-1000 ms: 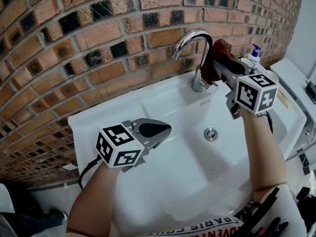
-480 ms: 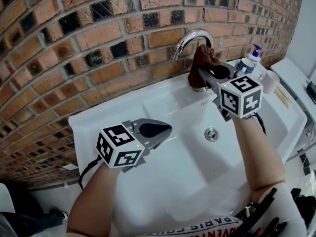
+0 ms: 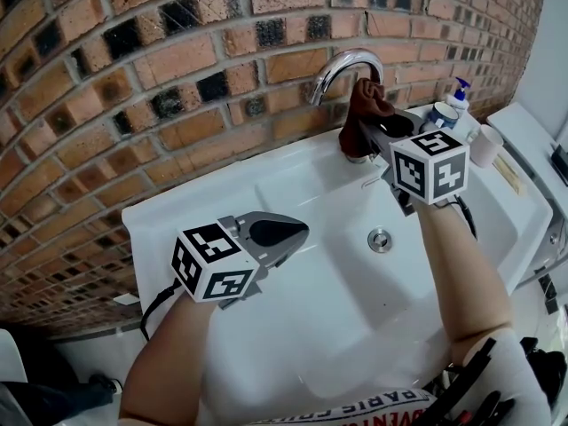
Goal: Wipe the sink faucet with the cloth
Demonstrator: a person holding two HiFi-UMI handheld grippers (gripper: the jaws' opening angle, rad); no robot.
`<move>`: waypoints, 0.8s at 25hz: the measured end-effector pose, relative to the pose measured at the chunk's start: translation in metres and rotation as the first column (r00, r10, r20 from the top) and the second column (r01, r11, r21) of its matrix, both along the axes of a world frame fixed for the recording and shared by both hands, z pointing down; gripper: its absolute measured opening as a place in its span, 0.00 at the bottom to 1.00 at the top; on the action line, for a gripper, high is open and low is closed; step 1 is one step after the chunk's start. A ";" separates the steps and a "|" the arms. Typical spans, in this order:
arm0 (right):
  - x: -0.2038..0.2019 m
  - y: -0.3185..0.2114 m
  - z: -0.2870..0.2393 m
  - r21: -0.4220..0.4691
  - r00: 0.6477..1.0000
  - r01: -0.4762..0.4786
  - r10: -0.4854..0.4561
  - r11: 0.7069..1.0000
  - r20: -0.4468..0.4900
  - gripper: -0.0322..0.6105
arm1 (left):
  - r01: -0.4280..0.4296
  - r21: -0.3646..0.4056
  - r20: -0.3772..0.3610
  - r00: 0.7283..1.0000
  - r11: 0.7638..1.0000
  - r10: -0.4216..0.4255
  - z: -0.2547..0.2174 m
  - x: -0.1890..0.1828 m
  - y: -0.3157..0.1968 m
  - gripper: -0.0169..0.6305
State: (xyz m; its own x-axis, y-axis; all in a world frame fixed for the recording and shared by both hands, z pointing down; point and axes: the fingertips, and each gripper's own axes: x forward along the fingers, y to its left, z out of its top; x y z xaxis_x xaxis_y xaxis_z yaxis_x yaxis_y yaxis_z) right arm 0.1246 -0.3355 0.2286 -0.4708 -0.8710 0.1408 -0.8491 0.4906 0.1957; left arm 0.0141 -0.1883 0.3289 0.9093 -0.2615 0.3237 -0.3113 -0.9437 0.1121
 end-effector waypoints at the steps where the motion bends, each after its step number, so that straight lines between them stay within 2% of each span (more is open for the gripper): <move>1: 0.000 0.000 0.000 0.000 1.000 0.000 0.000 1.000 0.000 0.19 | 0.000 0.000 0.000 1.000 1.000 0.000 0.000 0.000 0.000 0.03; 8: -0.001 0.000 -0.006 0.000 1.000 -0.004 0.004 1.000 0.020 0.19 | 0.000 -0.001 0.000 1.000 1.000 0.000 0.000 0.000 0.000 0.03; 14: -0.004 0.005 -0.036 0.083 0.999 -0.016 0.012 0.996 0.044 0.19 | -0.001 -0.002 -0.001 1.000 1.000 0.001 0.000 0.000 0.000 0.03; 20: -0.009 0.007 -0.043 0.098 0.999 -0.005 0.001 0.995 0.048 0.19 | -0.001 -0.001 0.000 1.000 1.000 0.001 0.000 0.000 0.000 0.03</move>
State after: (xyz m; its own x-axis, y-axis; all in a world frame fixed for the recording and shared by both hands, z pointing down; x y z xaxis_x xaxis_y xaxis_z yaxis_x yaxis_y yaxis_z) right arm 0.1154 -0.3290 0.1856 -0.4721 -0.8809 0.0326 -0.8601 0.4684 0.2021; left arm 0.0142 -0.1884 0.3289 0.9097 -0.2605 0.3235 -0.3105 -0.9438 0.1132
